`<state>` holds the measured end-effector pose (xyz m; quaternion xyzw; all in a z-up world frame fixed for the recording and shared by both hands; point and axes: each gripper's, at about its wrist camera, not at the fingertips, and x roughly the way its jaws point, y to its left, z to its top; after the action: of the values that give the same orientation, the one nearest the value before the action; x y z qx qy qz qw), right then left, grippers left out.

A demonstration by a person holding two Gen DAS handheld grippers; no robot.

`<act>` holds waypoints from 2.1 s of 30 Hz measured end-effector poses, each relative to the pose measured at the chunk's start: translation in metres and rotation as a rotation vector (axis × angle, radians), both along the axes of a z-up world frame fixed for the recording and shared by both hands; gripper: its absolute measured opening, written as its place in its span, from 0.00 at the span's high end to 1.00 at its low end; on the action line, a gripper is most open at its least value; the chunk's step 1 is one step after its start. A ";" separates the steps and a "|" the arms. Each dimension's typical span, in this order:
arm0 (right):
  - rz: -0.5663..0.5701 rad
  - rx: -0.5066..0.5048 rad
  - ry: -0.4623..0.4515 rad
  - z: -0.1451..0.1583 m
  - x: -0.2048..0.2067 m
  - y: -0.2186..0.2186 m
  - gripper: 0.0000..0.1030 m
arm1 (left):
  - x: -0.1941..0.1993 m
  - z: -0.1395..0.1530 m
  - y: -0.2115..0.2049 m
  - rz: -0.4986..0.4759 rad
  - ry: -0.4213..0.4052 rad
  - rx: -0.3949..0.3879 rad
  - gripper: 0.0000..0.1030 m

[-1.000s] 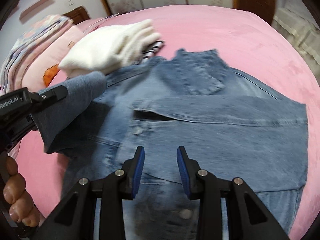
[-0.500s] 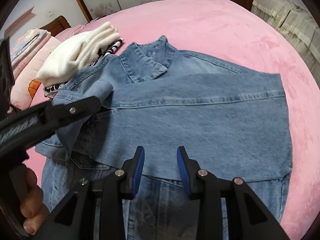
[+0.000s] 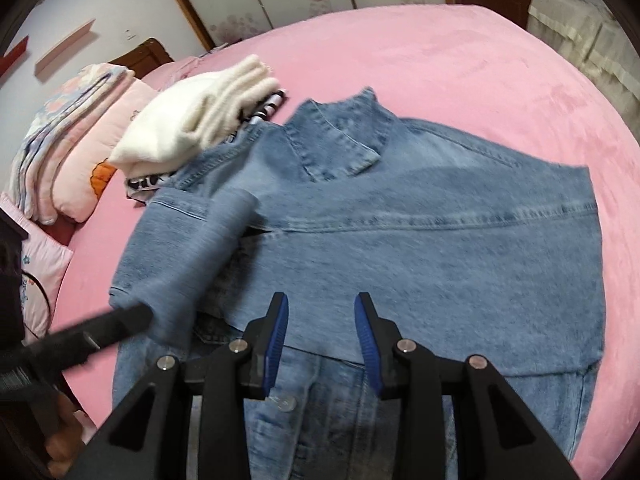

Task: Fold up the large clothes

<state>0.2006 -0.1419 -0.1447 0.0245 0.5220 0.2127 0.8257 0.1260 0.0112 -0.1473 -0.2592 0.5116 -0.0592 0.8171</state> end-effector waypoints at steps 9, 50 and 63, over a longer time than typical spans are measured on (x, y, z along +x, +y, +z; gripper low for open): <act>0.206 -0.002 -0.077 0.021 -0.015 0.052 0.62 | -0.044 0.007 0.035 0.075 0.023 0.032 0.33; -0.256 -0.162 -0.150 -0.003 -0.013 -0.015 0.96 | -0.026 -0.003 0.116 0.157 0.015 0.040 0.33; -0.238 -0.084 0.033 -0.030 0.002 -0.060 0.53 | 0.008 -0.015 0.120 0.057 0.030 0.279 0.33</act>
<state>0.2029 -0.2015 -0.1751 0.0549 0.5372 0.0907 0.8368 0.1343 0.1313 -0.1620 -0.1584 0.5195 0.0396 0.8387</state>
